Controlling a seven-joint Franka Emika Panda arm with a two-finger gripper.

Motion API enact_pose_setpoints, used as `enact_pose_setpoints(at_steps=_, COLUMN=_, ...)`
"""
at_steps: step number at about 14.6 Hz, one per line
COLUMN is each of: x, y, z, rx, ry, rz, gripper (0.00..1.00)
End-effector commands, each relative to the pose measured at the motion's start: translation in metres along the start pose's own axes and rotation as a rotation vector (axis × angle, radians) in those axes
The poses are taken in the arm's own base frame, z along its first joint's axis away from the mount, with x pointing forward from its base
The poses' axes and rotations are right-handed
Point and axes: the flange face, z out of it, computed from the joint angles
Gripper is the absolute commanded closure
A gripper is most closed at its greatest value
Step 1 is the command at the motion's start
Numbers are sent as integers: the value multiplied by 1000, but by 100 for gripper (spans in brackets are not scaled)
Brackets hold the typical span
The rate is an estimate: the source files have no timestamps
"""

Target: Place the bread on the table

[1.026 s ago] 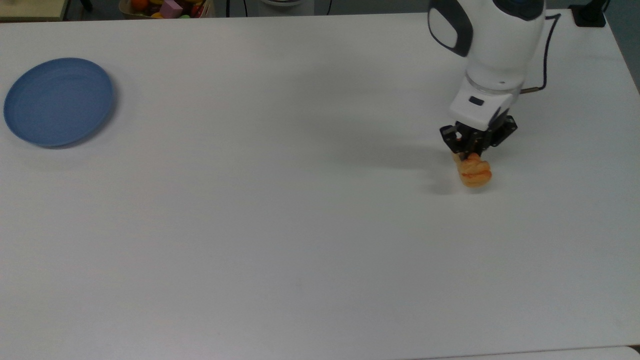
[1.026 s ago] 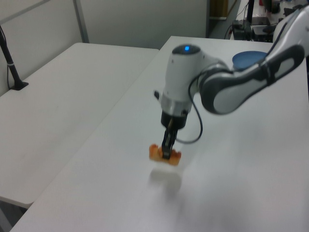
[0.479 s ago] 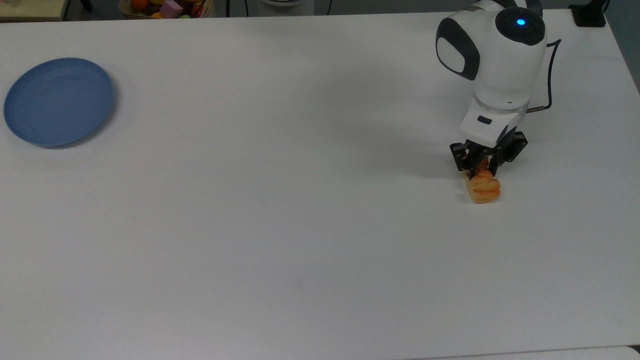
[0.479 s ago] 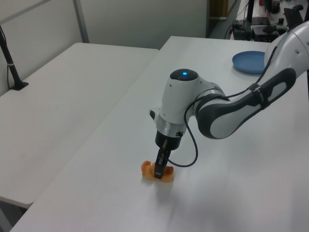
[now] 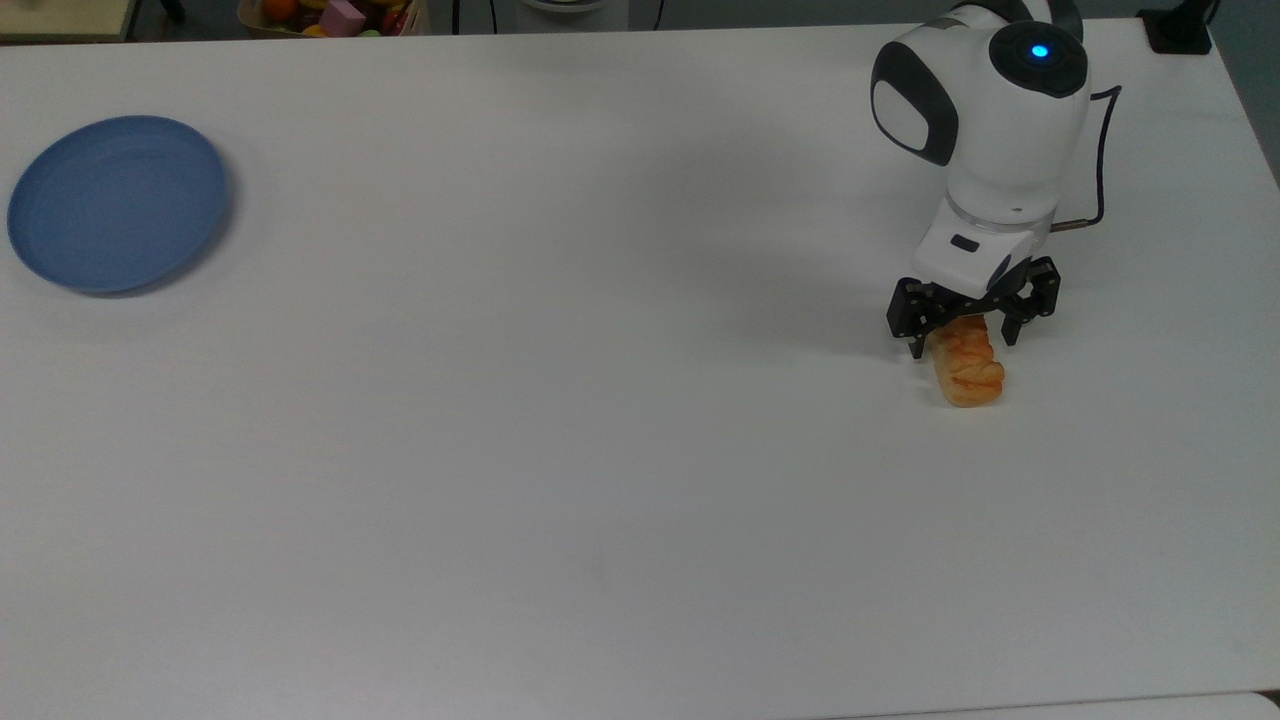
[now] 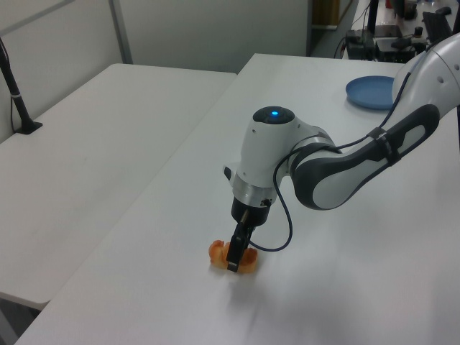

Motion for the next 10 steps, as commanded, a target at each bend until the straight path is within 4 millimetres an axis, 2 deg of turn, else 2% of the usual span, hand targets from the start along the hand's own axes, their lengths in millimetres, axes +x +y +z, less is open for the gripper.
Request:
enact_pose_setpoints(at_steps=1, x=17, y=9, z=-41, rx=34, ry=47, rz=44, gripper=0)
enact_pose_setpoints(at_steps=2, x=17, y=13, z=-61, rx=48, ry=52, rz=49, gripper=0)
enact_pose_setpoints(at_steps=4, x=9, y=27, z=-112, rx=78, ry=41, rz=62, gripper=0)
enact_pose_setpoints(at_steps=7, x=5, y=85, z=-190, rx=25, ry=-46, rz=104, gripper=0)
enact_pose_setpoints(at_steps=8, x=2, y=120, z=-226, rx=-19, ry=-97, rz=119, gripper=0)
enact_pose_setpoints(at_steps=10, x=-4, y=173, z=-266, rx=-75, ry=-159, rz=129, gripper=0)
